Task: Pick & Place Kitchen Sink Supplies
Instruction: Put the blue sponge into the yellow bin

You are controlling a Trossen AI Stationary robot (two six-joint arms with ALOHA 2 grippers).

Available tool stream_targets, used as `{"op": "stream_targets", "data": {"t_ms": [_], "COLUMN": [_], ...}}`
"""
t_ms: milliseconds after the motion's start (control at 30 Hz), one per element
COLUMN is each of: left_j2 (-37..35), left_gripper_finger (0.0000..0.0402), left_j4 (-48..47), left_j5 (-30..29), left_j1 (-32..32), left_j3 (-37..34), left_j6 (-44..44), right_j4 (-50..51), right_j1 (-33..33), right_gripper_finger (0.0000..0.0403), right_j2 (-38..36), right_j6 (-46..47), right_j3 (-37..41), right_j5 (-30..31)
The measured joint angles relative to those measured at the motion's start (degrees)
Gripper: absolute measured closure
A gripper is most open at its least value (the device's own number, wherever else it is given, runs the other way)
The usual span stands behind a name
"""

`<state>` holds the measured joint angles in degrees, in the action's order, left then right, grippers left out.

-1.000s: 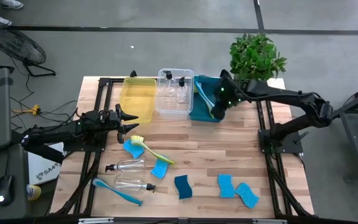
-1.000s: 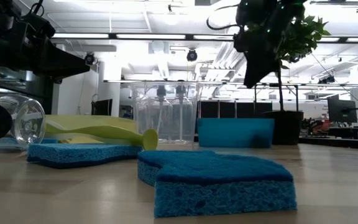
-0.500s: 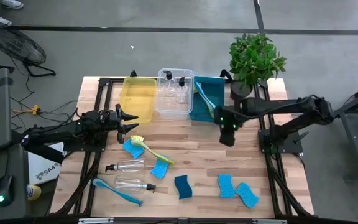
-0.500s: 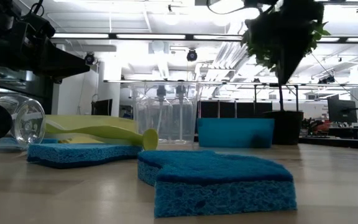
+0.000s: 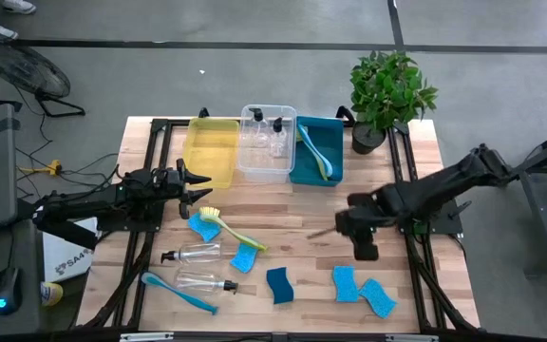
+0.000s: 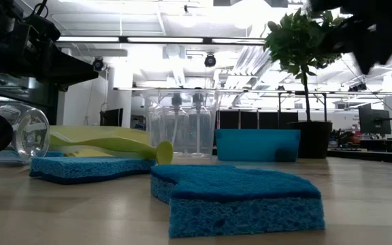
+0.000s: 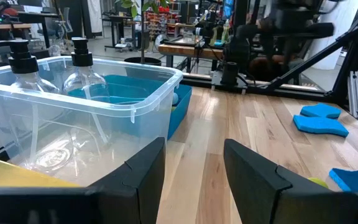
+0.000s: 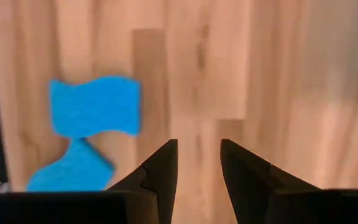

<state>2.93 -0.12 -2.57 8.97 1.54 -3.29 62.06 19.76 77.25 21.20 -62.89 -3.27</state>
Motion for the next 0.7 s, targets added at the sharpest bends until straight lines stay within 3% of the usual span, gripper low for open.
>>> {"op": "stream_targets", "data": {"t_ms": [233,467,700], "left_j2": [0.0,0.0,0.0], "left_gripper_finger": [0.0241,0.0241,0.0241], "left_j4": [0.0,0.0,0.0], "left_j5": [0.0,0.0,0.0], "left_j1": [0.0,0.0,0.0], "left_j3": [0.0,0.0,0.0], "left_j6": [0.0,0.0,0.0], "right_j4": [1.1,1.1,0.7], "right_j1": [12.5,23.9,29.9], "right_gripper_finger": [0.0273,0.0201,0.0175], "right_j2": [0.0,0.0,3.2], "right_j6": [19.1,40.2,56.1], "right_j3": [0.0,0.0,0.1], "right_j5": [1.0,5.7,1.3]}}
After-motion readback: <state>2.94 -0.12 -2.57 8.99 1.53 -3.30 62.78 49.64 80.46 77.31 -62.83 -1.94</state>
